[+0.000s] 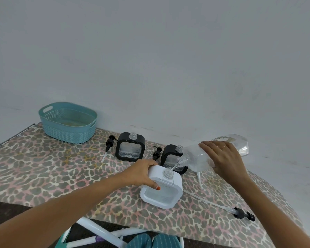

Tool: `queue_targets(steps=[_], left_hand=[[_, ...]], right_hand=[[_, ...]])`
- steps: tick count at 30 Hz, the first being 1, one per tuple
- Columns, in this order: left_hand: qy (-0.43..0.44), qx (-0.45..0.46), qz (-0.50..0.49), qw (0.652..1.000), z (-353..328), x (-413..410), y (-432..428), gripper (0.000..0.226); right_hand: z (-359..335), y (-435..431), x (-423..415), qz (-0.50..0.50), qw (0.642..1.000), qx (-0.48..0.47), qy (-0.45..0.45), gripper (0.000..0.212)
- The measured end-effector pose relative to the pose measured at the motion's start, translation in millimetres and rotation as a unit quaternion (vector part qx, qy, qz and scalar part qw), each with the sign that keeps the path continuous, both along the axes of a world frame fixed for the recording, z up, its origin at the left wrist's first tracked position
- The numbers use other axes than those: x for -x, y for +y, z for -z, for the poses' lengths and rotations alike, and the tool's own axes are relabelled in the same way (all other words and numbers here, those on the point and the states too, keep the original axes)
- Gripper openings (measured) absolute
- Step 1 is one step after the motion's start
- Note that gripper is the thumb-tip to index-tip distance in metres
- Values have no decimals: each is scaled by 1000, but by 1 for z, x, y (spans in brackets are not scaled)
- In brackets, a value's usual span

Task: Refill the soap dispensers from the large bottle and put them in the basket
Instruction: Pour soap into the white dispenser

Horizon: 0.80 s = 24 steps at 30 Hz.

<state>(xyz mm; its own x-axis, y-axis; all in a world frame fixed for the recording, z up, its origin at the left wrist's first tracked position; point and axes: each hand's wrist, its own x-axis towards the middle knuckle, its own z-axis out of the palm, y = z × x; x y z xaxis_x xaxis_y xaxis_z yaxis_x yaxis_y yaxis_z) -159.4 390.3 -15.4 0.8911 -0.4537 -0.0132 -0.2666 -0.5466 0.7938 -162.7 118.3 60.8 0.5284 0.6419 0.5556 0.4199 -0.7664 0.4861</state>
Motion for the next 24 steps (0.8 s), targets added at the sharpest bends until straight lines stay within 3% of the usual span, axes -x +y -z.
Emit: queue_targets(steps=[24], left_hand=[[10,5,-9,1000,-1,0,-4,61]], right_hand=[[-6,2,1,-17,1000,15,-21,70]])
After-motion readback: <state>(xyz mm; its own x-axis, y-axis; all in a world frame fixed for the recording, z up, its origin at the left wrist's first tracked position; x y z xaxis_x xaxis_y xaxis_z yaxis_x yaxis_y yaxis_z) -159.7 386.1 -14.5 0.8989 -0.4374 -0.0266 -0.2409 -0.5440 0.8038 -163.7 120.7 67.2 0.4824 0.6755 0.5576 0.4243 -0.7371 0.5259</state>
